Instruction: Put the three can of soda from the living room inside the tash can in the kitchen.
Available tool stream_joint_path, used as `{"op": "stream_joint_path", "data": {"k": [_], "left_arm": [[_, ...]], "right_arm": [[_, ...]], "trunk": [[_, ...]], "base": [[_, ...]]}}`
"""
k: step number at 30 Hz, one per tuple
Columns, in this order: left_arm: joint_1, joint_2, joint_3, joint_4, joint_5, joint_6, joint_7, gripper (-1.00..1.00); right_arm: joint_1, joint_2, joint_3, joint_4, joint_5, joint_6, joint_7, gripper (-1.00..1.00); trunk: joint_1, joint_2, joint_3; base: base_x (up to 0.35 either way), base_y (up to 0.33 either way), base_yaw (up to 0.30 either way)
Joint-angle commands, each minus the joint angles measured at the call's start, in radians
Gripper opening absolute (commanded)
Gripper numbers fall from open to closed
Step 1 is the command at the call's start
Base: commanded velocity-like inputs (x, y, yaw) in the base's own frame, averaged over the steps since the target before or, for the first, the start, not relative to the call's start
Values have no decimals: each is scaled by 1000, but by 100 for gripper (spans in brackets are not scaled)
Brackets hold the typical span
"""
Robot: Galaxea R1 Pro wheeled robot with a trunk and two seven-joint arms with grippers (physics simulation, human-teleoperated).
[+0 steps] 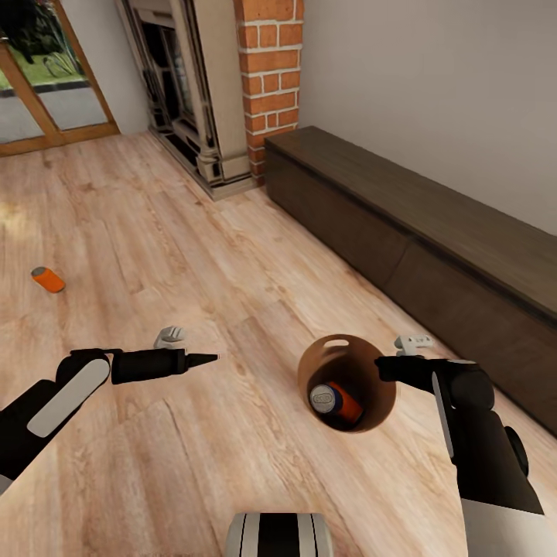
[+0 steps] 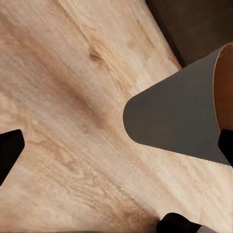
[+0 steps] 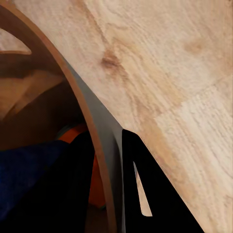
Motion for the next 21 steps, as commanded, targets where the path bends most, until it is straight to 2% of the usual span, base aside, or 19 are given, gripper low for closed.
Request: {"op": "stream_joint_path", "data": {"k": [1,11,21], "left_arm": [[0,0,0,0,0,0,0,100],[0,0,-1,2,1,0,0,100],[1,0,-1,2,0,0,0,100]], "right_arm": [[0,0,0,0,-23,5,1,-100],[0,1,0,0,-23,5,1,-100],[0,2,0,0,-24,5,1,-100]], "trunk": [[0,0,0],[0,0,2],[0,0,14]], "base": [[0,0,285],[0,0,279],[0,0,220]]}}
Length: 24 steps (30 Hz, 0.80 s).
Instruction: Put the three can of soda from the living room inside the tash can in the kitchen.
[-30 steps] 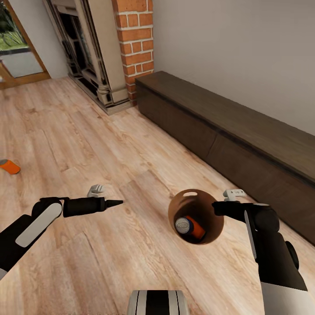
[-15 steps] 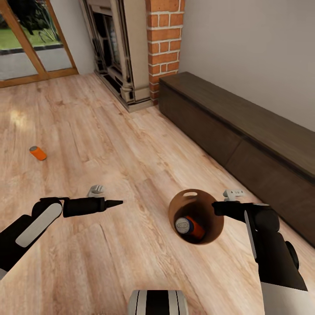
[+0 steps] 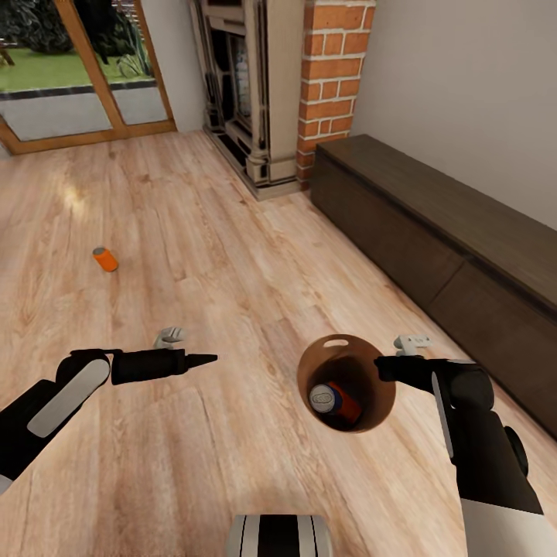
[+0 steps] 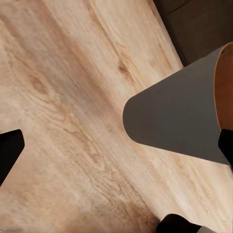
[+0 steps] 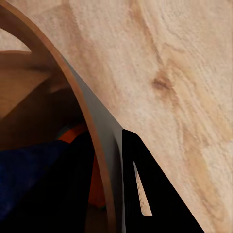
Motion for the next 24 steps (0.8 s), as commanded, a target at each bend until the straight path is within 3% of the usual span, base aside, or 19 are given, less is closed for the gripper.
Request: {"op": "stream_joint_path", "data": {"k": [1,24], "left_arm": [[0,0,0,0,0,0,0,100],[-1,-1,0,-3,3,0,0,100]], "right_arm": [[0,0,0,0,-22,5,1,-100],[0,2,1,0,-21,5,0,-100]], "trunk": [[0,0,1],[0,0,35]], "base": [[0,0,204],[0,0,146]]}}
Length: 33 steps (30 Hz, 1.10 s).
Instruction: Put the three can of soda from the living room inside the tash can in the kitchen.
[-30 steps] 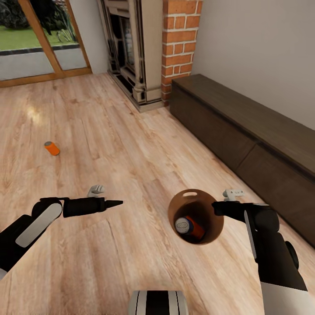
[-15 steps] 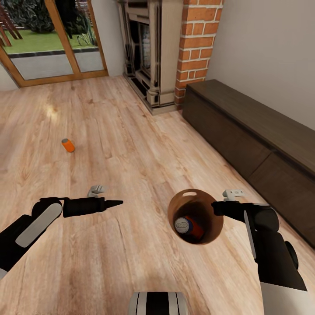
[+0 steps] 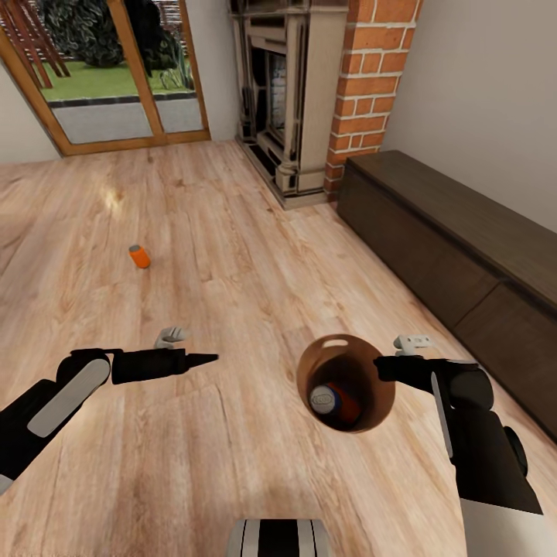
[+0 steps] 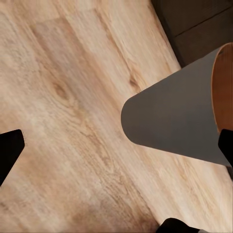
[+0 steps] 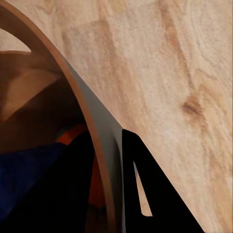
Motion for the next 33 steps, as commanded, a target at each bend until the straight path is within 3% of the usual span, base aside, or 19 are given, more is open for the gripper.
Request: {"op": "stream_joint_path", "data": {"k": [1,33], "left_arm": [[0,0,0,0,0,0,0,100],[1,-1,0,-4,1,0,-1,100]], "right_arm": [[0,0,0,0,-20,4,0,-100],[0,0,8,0,-20,4,0,-100]], "trunk": [[0,0,2],[0,0,49]], "base": [[0,0,135],[0,0,135]]}}
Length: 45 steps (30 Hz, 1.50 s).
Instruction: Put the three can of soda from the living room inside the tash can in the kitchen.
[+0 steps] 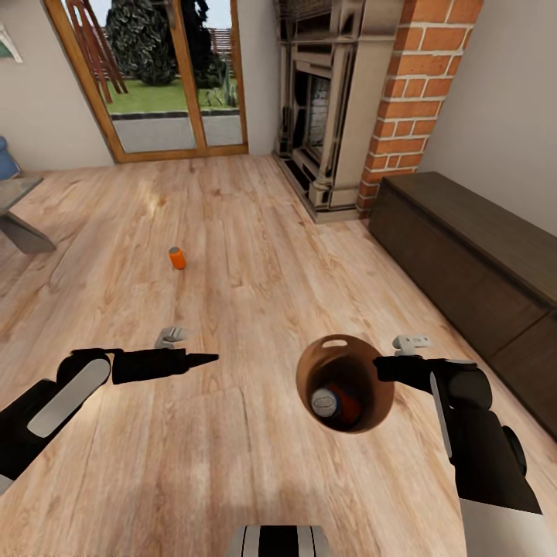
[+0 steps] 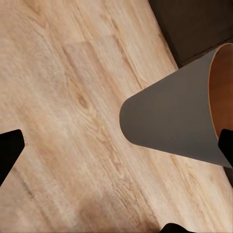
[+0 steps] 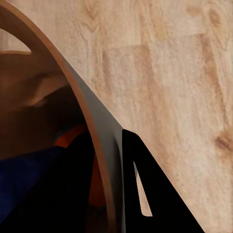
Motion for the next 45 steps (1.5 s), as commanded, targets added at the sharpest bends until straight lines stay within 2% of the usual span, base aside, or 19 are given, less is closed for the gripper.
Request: {"op": "stream_joint_path", "data": {"k": [1,45], "left_arm": [[0,0,0,0,0,0,0,100],[0,-5,-2,-1,-10,1,0,100]], "right_arm": [[0,0,0,0,-22,5,1,-100],[0,-2,0,0,-22,5,1,-100]], "trunk": [[0,0,2],[0,0,67]], "base": [[0,0,135],[0,0,143]]}}
